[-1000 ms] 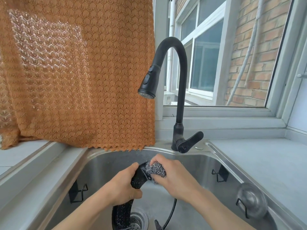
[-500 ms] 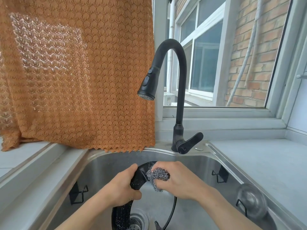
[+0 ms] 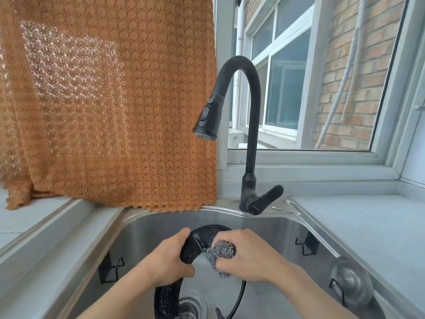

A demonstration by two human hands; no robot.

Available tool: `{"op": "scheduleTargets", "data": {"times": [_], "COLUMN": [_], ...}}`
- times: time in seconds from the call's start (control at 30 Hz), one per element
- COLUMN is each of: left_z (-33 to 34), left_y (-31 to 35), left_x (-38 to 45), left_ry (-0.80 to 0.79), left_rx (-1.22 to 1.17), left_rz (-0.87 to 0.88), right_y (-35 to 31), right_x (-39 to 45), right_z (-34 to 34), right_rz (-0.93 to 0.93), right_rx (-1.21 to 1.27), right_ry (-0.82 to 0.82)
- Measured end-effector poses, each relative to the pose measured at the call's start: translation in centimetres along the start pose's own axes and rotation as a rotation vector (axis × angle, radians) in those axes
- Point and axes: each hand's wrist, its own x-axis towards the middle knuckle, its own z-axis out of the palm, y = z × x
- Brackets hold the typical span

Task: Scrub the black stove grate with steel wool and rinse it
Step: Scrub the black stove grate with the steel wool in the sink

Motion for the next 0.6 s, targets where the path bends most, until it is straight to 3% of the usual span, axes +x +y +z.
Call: {"op": "scheduleTargets", "data": {"times": [0.13,0.3,0.6], "left_z": [0.1,0.2,0.4], "left_y": [0.2,0.5,1.3], "left_x": [0.0,-0.1,-0.4], "left_ry": [-0.015,-0.035,-0.007], "left_rx": [0.021,0.04,0.12], "left_rz": [-0.035,0.028,0.139], "right_y": [0.3,0.1,0.2], "right_x": [0.3,0.0,0.5], "right_z": [-0.6,-0.7,-0.4], "right_rz": [0.071,0.02,-0.042], "right_rx": [0.148,0.22,0.134], "right_ry": [0.144,0.049,0.208]}}
